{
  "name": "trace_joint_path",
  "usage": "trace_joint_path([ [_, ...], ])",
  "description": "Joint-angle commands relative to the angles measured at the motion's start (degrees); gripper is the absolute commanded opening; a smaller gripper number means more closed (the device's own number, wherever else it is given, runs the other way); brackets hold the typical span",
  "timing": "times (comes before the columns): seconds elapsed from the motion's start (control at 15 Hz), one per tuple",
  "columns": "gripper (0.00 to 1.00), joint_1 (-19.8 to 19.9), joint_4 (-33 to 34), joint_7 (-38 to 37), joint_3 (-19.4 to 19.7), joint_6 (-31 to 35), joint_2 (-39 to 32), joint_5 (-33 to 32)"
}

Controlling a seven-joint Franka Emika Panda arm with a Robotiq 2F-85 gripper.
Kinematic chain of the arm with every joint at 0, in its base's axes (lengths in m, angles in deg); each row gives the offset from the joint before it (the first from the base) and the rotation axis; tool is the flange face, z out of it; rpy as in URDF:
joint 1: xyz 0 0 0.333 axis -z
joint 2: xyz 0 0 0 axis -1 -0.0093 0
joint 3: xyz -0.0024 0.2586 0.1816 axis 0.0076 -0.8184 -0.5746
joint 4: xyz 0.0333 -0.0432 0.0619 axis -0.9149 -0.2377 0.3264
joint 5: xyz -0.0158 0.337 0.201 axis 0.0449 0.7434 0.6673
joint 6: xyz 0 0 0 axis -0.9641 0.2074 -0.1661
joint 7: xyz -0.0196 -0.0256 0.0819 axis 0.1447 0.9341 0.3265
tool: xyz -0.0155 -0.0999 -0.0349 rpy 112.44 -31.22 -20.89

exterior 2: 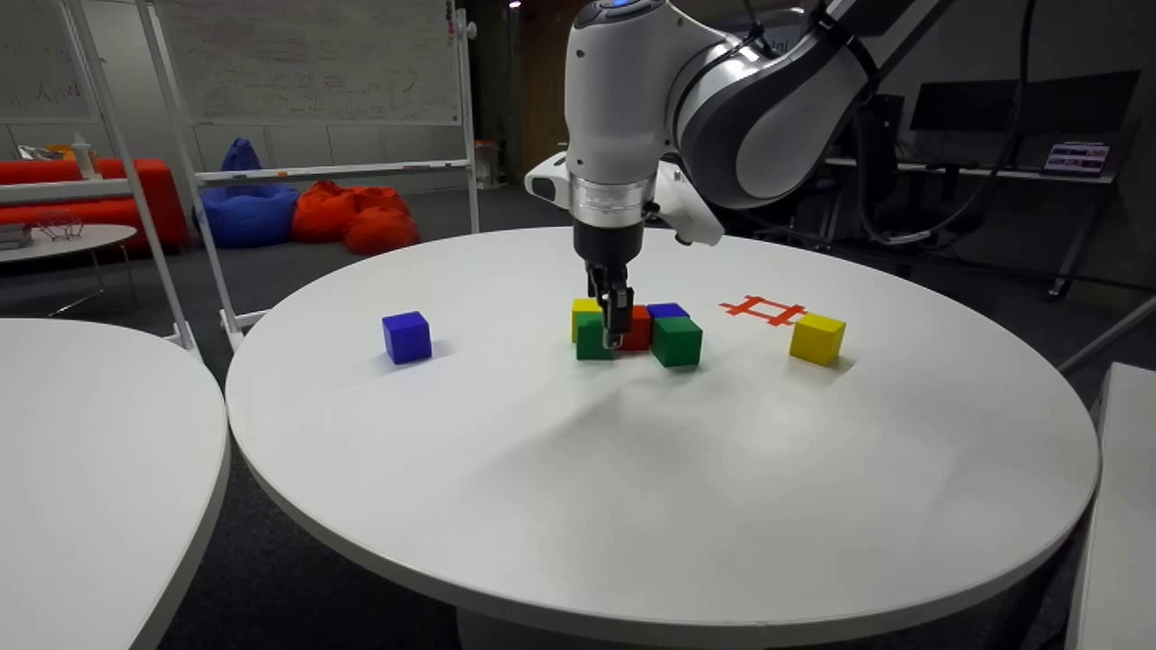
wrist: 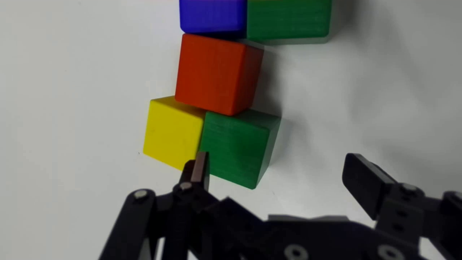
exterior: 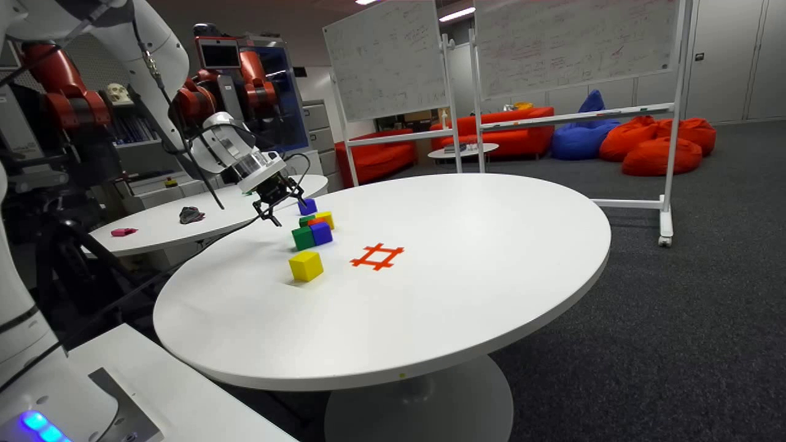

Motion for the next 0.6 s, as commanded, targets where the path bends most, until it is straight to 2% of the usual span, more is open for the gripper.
trace_joint_path([
  [0.0,1.0,2.0,-0.7,1.3,-1.7,1.7,0.2,2.4],
  [0.53,1.0,1.9,-0.9,-0.7,-1.1,1.6,0.4,8.1],
])
